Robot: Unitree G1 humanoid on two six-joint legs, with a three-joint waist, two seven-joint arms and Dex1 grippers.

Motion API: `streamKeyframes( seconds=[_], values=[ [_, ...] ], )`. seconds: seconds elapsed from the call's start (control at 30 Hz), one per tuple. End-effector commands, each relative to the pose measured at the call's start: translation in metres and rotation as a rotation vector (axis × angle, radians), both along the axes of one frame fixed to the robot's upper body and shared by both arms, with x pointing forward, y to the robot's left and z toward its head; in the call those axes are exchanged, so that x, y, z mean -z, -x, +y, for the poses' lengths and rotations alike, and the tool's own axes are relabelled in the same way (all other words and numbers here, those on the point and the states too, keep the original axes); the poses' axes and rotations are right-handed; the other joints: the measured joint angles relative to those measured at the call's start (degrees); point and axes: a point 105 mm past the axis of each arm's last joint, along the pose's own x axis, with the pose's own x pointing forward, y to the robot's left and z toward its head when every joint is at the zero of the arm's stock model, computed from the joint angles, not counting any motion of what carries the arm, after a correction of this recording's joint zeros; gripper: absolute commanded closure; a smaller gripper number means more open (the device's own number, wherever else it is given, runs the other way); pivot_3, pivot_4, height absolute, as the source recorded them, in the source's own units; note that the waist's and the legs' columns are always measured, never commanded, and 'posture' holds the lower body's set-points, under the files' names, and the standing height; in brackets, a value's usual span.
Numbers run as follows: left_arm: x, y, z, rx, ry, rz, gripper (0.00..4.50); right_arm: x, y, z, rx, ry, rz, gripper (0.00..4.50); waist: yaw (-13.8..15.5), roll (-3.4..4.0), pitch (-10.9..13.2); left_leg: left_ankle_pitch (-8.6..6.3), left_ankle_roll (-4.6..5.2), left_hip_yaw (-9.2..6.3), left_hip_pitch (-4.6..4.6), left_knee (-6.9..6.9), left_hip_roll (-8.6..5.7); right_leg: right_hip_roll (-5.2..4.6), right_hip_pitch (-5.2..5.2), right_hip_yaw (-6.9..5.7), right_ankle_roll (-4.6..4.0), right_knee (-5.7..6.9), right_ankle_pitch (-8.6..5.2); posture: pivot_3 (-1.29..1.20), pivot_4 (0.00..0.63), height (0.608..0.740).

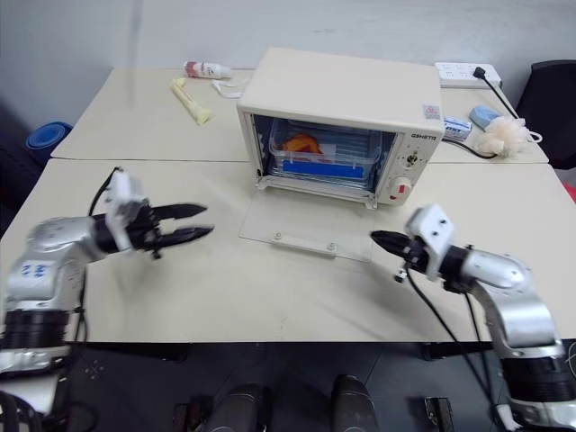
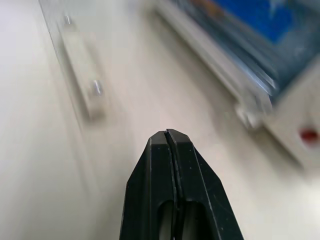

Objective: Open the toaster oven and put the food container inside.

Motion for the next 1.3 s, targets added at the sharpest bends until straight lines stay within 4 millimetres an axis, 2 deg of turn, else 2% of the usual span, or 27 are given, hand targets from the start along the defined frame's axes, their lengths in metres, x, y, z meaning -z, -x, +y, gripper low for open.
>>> streamKeyframes(
  seconds=[0.03, 0.1, 0.23, 0.4, 0.53, 0.77, 0.87, 0.93, 1.03, 1.2, 1.3],
  values=[
    [-0.005, 0.023, -0.005, 0.177, -0.058, -0.009, 0.74, 0.015, 0.006, -0.01, -0.074, 0.092, -0.008, 4.5, 0.08, 0.0, 0.0, -0.01, 0.02, 0.0, 0.01, 0.0, 0.0, 0.0, 0.01, 0.01, 0.0, 0.01, 0.0, 0.0, 0.15, 0.74],
    [-0.006, 0.028, -0.006, 0.205, -0.054, 0.005, 0.06, 0.02, 0.002, -0.003, -0.101, 0.053, -0.013, 4.5, -0.14, 0.01, 0.0, -0.01, 0.02, 0.05, 0.02, 0.01, 0.01, 0.0, -0.03, 0.05, 0.0, 0.06, 0.0, 0.0, 0.15, 0.74],
    [-0.01, 0.026, -0.011, 0.181, -0.011, -0.001, 0.02, 0.029, -0.005, 0.013, -0.137, 0.002, -0.024, 4.5, -0.65, 0.03, 0.0, -0.01, 0.02, 0.06, 0.04, 0.0, 0.05, 0.01, -0.06, 0.06, 0.0, 0.12, 0.0, 0.0, 0.15, 0.74],
    [-0.024, 0.02, -0.016, 0.125, 0.132, 0.006, 0.02, 0.013, -0.01, 0.033, -0.154, -0.156, -0.084, 4.5, -0.56, 0.04, 0.01, -0.01, 0.02, 0.05, 0.02, 0.03, 0.08, 0.02, -0.07, 0.06, 0.0, 0.14, 0.0, 0.0, 0.15, 0.74],
    [-0.032, 0.019, -0.017, 0.065, 0.26, 0.046, 0.02, -0.008, -0.013, 0.038, -0.126, -0.319, -0.154, 4.5, -0.4, 0.03, 0.01, -0.01, 0.01, -0.03, -0.01, 0.08, 0.08, 0.01, -0.07, 0.04, 0.0, 0.18, 0.0, 0.0, 0.15, 0.74],
    [-0.048, 0.005, -0.004, -0.109, 0.449, -0.028, 0.02, -0.086, -0.014, 0.037, -0.116, -0.61, -0.367, 4.5, -0.49, 0.04, 0.01, -0.01, 0.0, -0.05, 0.02, 0.08, 0.08, 0.01, -0.07, 0.04, 0.0, 0.22, 0.0, 0.0, 0.15, 0.74],
    [-0.047, -0.003, 0.004, -0.184, 0.447, -0.09, 0.02, -0.108, -0.015, 0.038, -0.14, -0.652, -0.396, 4.5, -0.49, 0.04, 0.01, -0.02, -0.03, -0.06, 0.04, 0.07, 0.09, 0.02, -0.07, 0.03, 0.0, 0.23, 0.0, 0.0, 0.15, 0.74],
    [-0.039, -0.005, 0.01, -0.226, 0.398, -0.107, 0.02, -0.111, -0.015, 0.038, -0.161, -0.634, -0.386, 4.5, -0.39, 0.04, 0.01, -0.02, -0.03, -0.05, 0.03, 0.07, 0.07, 0.02, -0.07, 0.03, 0.0, 0.22, 0.0, 0.0, 0.15, 0.74],
    [-0.026, -0.003, 0.022, -0.278, 0.303, -0.136, 0.0, -0.101, -0.008, 0.036, -0.203, -0.54, -0.31, 3.96, -0.25, 0.04, 0.01, -0.03, -0.01, -0.01, 0.02, 0.06, 0.04, 0.0, -0.07, 0.06, 0.0, 0.21, 0.0, 0.0, 0.15, 0.74],
    [-0.001, 0.007, 0.038, -0.312, 0.133, -0.152, 0.0, -0.066, 0.017, 0.032, -0.293, -0.331, -0.206, 2.32, -0.27, 0.04, 0.01, -0.05, 0.02, 0.05, 0.01, 0.01, 0.05, 0.01, -0.08, 0.05, 0.0, 0.11, 0.0, 0.0, 0.15, 0.74],
    [0.018, 0.018, 0.047, -0.323, 0.056, -0.129, 0.0, -0.032, 0.039, 0.032, -0.39, -0.169, -0.17, 1.33, -0.29, 0.04, 0.0, -0.05, 0.03, 0.11, 0.05, 0.0, 0.05, 0.01, -0.07, 0.09, 0.0, 0.12, 0.0, 0.0, 0.15, 0.74]
  ],
)
